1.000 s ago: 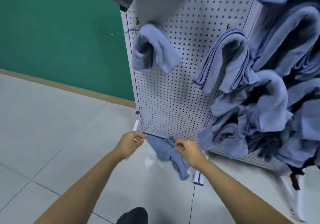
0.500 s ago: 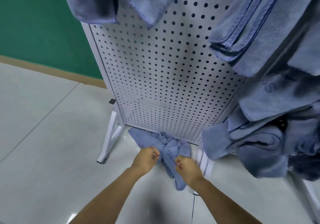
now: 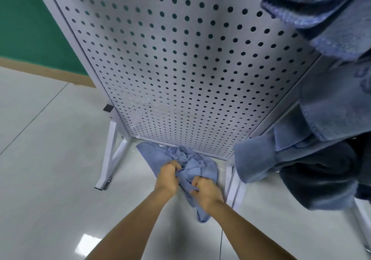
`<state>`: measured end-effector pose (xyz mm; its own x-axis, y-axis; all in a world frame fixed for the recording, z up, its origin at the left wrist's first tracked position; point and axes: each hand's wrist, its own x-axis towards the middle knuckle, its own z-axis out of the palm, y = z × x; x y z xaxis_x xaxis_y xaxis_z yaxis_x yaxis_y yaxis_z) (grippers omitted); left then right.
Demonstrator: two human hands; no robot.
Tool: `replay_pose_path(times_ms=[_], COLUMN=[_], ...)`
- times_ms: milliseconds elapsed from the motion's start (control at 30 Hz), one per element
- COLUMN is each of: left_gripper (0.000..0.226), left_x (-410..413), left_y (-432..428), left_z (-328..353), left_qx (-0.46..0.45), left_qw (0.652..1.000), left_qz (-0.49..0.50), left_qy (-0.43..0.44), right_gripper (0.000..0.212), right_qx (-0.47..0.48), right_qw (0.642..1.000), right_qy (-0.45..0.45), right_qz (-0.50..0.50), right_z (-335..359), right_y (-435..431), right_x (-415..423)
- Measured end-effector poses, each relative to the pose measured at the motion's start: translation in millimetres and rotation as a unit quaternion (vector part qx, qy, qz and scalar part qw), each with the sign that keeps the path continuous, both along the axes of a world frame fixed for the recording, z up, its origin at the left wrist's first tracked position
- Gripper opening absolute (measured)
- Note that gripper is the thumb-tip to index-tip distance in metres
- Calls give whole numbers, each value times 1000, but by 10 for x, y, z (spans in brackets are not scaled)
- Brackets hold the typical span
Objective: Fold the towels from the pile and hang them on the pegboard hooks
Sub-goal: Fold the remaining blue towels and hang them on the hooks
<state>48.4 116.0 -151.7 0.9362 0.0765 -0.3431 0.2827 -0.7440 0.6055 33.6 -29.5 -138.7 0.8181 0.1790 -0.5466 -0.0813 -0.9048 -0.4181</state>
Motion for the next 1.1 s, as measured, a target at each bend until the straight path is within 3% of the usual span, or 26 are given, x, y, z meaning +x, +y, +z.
replay_pose_path(times_ms=[133, 200, 333, 467, 667, 867, 967, 1100], left_gripper=[25, 36, 36, 17, 21, 32, 64, 34], left_x=[-25, -34, -26, -110, -511, -1191, -1582, -2061], left_y=[192, 337, 495, 493, 490, 264, -67, -635], left_z=[170, 323, 798, 1524, 2658, 3739, 4180, 4398], left_qx=[-57, -63, -140, -171, -146, -93, -50, -161], left_qw=[998, 997, 982, 971, 974, 988, 978, 970], left_qz=[21, 32, 97, 106, 53, -94, -187, -140], left_qy=[-13, -33, -76, -132, -167, -78, -76, -115], right_gripper=[30, 37, 36, 31, 20, 19, 17, 22], right_qx=[50, 69, 163, 256, 395, 464, 527, 582], right_qw=[996, 993, 972, 944, 879, 840, 803, 774], right_qy=[-22, -59, -119, -175, -227, -239, -228, -217], right_qz=[-63, -75, -120, -116, -143, -150, -159, -123], right_z=[96, 211, 610, 1280, 2711, 4226, 4822, 5347], right_y=[-172, -279, -355, -283, -229, -372, -443, -519], right_x=[-14, -32, -74, -203, -550, -996, -1293, -1710])
